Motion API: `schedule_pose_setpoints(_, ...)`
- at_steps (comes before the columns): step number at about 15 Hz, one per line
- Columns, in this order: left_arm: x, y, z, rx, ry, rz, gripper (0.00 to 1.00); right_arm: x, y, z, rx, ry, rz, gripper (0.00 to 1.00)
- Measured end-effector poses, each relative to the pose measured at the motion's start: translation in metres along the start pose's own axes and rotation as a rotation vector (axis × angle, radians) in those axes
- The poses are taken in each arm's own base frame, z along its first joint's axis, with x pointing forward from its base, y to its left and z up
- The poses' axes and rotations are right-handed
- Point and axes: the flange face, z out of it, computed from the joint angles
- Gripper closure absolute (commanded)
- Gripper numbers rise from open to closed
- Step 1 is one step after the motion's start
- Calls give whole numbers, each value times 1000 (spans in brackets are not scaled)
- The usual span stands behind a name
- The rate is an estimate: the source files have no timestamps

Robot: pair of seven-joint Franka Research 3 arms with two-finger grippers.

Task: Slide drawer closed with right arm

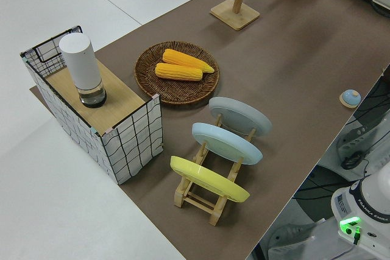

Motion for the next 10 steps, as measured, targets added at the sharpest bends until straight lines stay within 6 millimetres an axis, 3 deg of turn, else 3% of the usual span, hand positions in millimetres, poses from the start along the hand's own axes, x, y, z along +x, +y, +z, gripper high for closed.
schedule_pose_setpoints(10,0,0,0,0,0,0,2,3,9,1,1,-29,0,1000)
